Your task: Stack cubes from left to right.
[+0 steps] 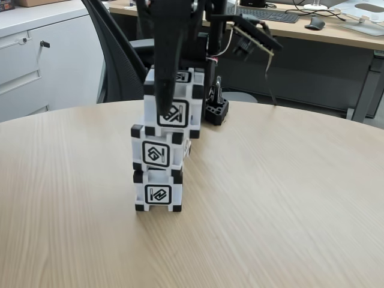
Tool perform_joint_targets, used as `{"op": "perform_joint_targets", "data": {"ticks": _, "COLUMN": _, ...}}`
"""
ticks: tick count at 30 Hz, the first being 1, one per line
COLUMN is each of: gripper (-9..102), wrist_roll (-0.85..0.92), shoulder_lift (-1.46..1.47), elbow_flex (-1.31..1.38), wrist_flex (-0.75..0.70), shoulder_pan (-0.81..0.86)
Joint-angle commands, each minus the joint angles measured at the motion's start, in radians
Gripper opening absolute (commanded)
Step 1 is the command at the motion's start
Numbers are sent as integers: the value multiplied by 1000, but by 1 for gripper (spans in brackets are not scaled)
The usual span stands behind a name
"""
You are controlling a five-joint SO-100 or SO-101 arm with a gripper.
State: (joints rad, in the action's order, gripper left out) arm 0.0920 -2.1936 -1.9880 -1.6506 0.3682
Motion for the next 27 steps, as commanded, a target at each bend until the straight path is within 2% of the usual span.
{"op": "perform_joint_targets", "data": {"ticks": 1, "gripper": 40, "wrist_roll": 15, "shoulder_lift": -17, "elbow_flex": 26, "wrist_flex": 11, "shoulder_pan": 2}}
{"op": "perform_joint_targets", "data": {"ticks": 10, "gripper": 43, "wrist_roll": -9, "shoulder_lift": -112, "elbow_flex": 41, "wrist_flex": 9, "shoulder_pan": -12}}
{"op": "perform_joint_targets", "data": {"ticks": 23, "gripper": 40, "wrist_roll": 72, "shoulder_lift": -518, "elbow_flex": 41, "wrist_flex": -3, "shoulder_pan": -12}}
{"op": "perform_joint_targets", "data": {"ticks": 25, "gripper": 35, "wrist_roll": 75, "shoulder_lift": -586, "elbow_flex": 35, "wrist_flex": -3, "shoulder_pan": -12}}
{"op": "perform_joint_targets", "data": {"ticks": 27, "gripper": 18, "wrist_roll": 77, "shoulder_lift": -649, "elbow_flex": 28, "wrist_flex": -3, "shoulder_pan": -12}}
